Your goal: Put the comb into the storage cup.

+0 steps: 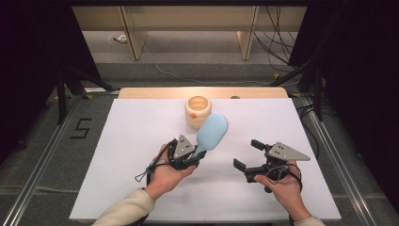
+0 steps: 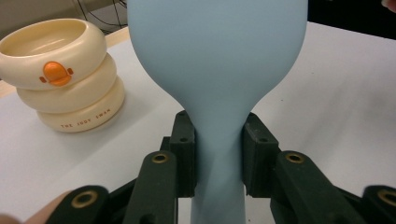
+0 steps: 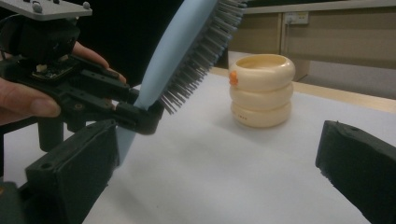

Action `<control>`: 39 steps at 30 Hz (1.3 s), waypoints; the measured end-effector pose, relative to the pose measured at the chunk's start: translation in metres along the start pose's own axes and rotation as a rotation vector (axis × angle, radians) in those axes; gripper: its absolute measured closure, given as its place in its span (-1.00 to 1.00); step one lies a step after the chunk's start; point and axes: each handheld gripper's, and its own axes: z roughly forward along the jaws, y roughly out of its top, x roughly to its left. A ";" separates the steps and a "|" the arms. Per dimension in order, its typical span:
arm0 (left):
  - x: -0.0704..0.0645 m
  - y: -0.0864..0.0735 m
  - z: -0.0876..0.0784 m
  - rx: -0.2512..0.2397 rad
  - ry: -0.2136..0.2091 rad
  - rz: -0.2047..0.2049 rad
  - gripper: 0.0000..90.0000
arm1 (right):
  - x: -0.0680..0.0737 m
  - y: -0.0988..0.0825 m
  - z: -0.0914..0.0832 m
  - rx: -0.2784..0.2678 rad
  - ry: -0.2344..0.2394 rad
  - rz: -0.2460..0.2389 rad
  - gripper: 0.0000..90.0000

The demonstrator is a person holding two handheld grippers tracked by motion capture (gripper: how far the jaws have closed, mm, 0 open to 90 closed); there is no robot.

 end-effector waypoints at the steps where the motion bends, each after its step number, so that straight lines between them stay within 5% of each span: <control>1: -0.001 0.000 0.000 -0.003 0.000 0.004 0.55 | 0.001 0.001 0.002 -0.003 0.001 0.000 -0.99; 24: -0.016 0.001 0.002 -0.010 -0.018 0.025 0.55 | 0.015 0.029 0.028 -0.057 0.013 0.002 -0.99; 39: -0.025 0.002 0.003 -0.014 -0.030 0.033 0.55 | 0.019 0.034 0.048 -0.036 0.002 0.024 -0.98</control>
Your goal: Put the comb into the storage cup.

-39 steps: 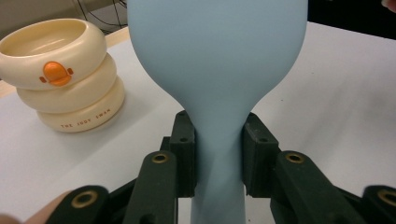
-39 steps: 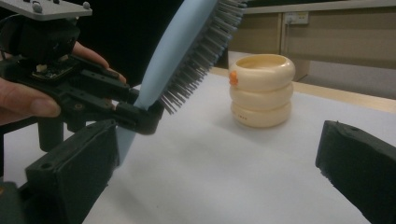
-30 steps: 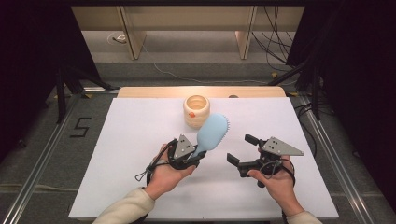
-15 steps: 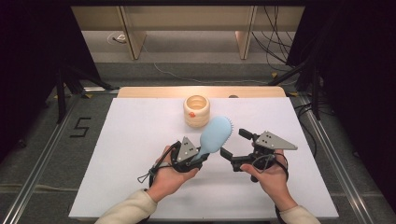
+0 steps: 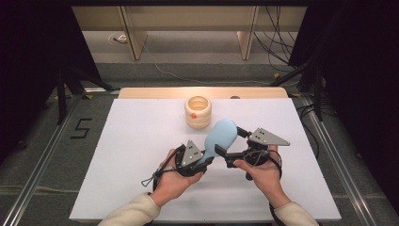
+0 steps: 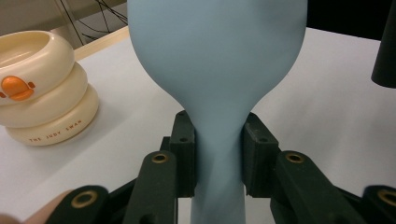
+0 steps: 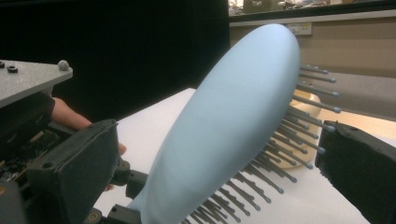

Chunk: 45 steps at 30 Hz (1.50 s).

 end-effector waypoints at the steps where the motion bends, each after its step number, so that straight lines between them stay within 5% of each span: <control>1: 0.000 0.000 0.000 0.001 -0.001 0.001 0.55 | 0.000 0.000 0.001 -0.004 -0.001 0.001 -0.98; 45: -0.004 0.000 0.001 -0.006 0.007 0.004 0.55 | 0.003 0.003 0.015 0.011 0.017 0.064 -0.64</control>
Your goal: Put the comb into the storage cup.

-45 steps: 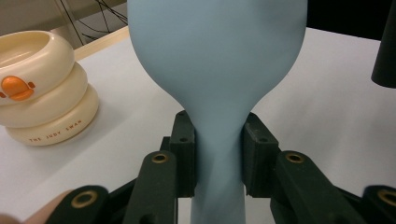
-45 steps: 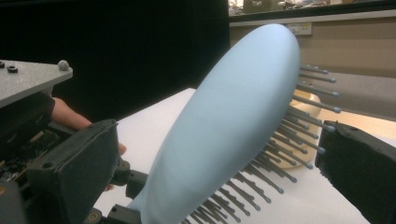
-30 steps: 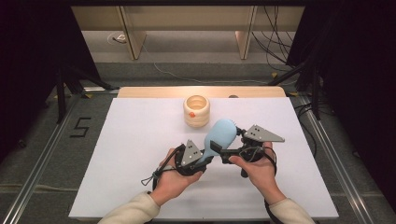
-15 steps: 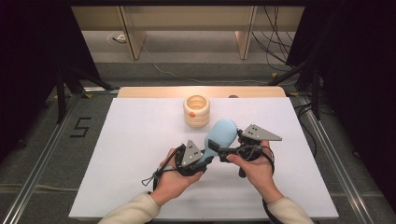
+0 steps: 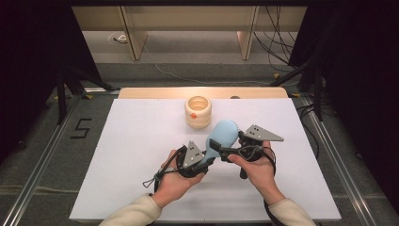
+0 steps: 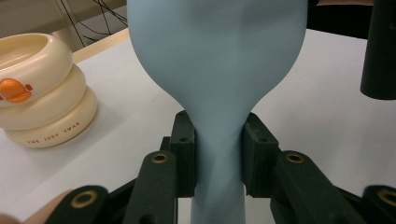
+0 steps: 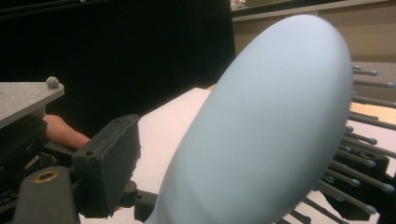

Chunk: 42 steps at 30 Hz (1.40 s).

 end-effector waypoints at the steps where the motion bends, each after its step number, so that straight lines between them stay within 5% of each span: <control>1: 0.000 0.000 0.000 -0.001 0.002 -0.001 0.55 | 0.000 0.000 0.000 0.002 0.000 0.001 -0.63; 12: 0.000 0.000 0.000 -0.005 0.004 -0.001 0.55 | -0.001 -0.001 0.001 0.005 0.001 0.019 -0.50; 21: -0.001 -0.001 0.001 -0.011 0.009 0.002 0.55 | -0.002 -0.002 0.000 -0.006 -0.029 0.051 -0.20; 34: -0.001 -0.001 0.001 -0.028 0.012 0.008 0.54 | 0.001 0.000 -0.001 -0.024 0.040 0.108 0.06; 42: -0.002 0.000 0.001 -0.036 0.007 0.007 0.54 | 0.005 0.003 -0.003 -0.015 0.067 0.097 0.12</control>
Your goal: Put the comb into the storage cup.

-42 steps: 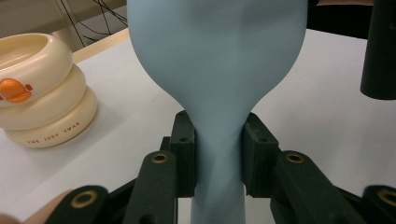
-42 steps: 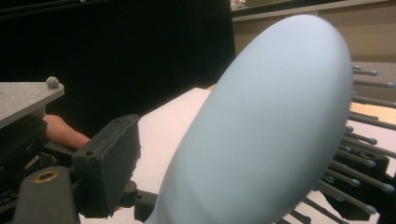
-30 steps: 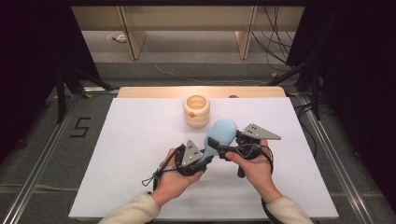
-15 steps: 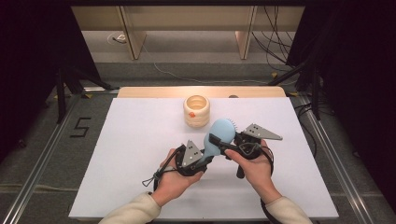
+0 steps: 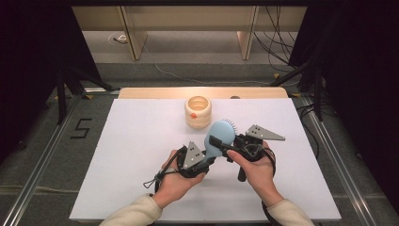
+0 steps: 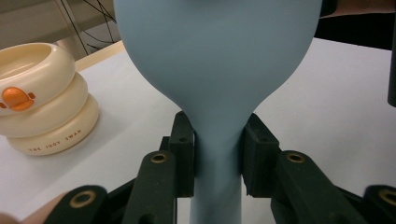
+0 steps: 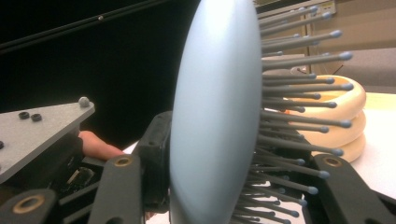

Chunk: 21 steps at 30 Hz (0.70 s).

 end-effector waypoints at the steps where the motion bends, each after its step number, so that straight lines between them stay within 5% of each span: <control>1: 0.000 0.000 0.000 -0.001 -0.002 0.000 0.54 | 0.001 0.001 0.000 0.005 0.002 0.000 0.12; 8: 0.002 0.000 -0.003 0.004 -0.008 0.008 0.44 | 0.002 0.003 -0.002 0.002 0.005 -0.008 0.13; 21: 0.007 -0.010 -0.013 0.054 -0.059 0.003 -0.59 | -0.001 0.010 -0.005 0.005 -0.020 -0.026 0.12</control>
